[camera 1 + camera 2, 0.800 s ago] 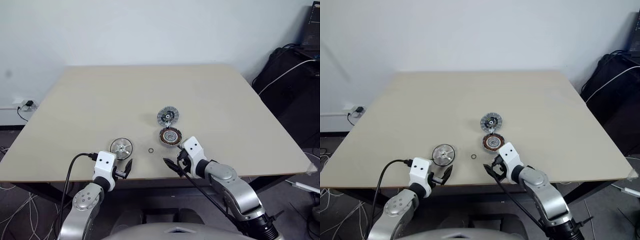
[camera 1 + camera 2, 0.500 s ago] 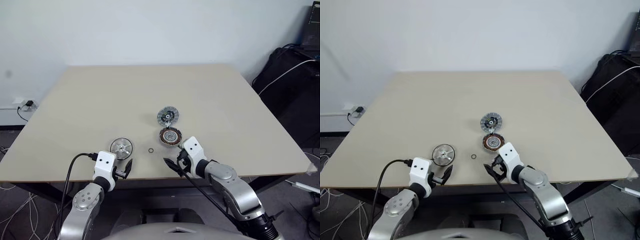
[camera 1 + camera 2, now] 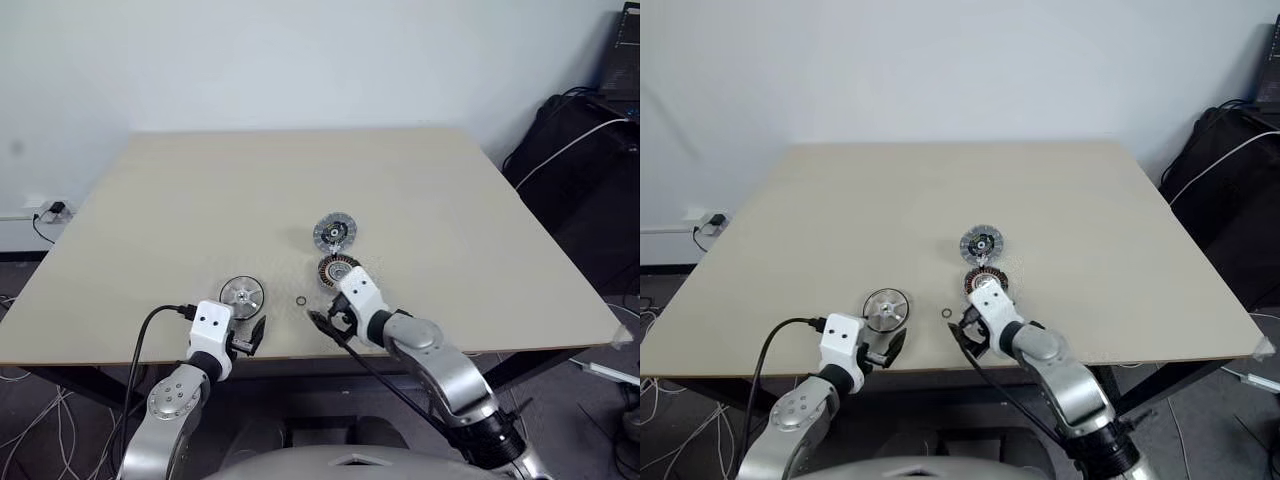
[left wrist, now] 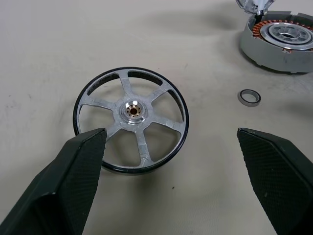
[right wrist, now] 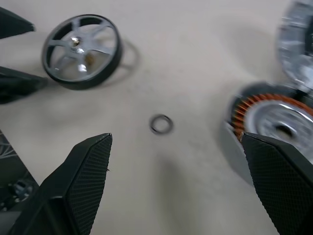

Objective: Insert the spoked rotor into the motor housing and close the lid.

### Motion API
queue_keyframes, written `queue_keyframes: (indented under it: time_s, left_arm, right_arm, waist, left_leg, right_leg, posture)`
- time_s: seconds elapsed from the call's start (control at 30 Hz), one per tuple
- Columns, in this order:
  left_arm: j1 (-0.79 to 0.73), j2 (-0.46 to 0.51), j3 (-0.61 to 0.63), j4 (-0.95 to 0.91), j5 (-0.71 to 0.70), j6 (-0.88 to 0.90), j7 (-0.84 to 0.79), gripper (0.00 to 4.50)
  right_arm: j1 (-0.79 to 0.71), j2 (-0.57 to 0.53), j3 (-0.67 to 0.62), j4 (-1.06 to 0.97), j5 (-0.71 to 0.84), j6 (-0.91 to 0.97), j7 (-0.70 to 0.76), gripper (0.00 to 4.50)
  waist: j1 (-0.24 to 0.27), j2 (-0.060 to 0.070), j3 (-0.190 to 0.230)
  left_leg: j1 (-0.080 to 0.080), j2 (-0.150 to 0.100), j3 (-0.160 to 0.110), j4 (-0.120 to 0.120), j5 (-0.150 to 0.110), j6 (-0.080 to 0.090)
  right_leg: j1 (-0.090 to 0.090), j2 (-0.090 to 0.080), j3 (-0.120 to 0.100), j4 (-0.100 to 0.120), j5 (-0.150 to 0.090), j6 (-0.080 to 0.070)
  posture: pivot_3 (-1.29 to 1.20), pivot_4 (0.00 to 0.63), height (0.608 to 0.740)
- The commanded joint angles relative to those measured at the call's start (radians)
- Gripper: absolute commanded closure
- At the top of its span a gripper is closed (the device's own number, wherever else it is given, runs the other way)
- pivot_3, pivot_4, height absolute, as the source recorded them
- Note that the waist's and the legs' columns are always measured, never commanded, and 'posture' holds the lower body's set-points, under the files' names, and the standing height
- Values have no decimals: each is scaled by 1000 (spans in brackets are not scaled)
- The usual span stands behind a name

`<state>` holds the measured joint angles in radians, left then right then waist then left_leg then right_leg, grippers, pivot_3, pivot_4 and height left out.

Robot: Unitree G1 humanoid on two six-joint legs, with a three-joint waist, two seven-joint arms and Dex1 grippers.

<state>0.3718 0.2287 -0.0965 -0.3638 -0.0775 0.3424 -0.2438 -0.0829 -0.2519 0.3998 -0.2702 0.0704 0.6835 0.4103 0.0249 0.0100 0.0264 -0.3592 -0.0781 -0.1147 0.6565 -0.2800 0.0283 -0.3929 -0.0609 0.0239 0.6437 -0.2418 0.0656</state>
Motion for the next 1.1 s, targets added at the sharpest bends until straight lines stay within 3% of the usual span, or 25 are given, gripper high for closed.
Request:
queue_keyframes:
  time_s: [0.03, 0.27, 0.73, 1.1]
  left_arm:
    - [-4, -3, 8, -33, 3, -12, 7, 0]
    - [13, -6, 17, -37, 4, -16, 16, 0]
    - [23, -16, 8, -41, 7, -20, 32, 0]
    - [27, -16, 8, -43, 8, -22, 36, 0]
  right_arm:
    - [-59, 29, 23, 37, -18, -9, -2, 25]
    - [-144, 87, 71, 207, -45, -40, 17, 25]
    - [-271, 198, 35, 479, -46, -115, 39, 25]
    - [-272, 201, -9, 612, -57, -139, 30, 25]
  waist:
    - [0, 0, 0]
    - [-5, 1, 0]
    - [-14, 2, 1]
    - [-19, 5, -1]
  left_leg:
    - [0, 0, 0, 0, 0, 0]
    - [0, 0, 0, 0, 0, 0]
    - [0, 0, 0, -1, 1, -1]
    - [0, -1, -1, -3, 1, -2]
  right_leg:
    - [0, 0, 0, 0, 0, 0]
    - [-1, 1, 0, 0, 1, 0]
    - [-1, 5, 0, 1, 5, -2]
    - [-2, 5, 0, 1, 5, -2]
  posture:
    - [0, 0, 740]
    - [0, 0, 740]
    - [0, 0, 740]
    - [0, 0, 740]
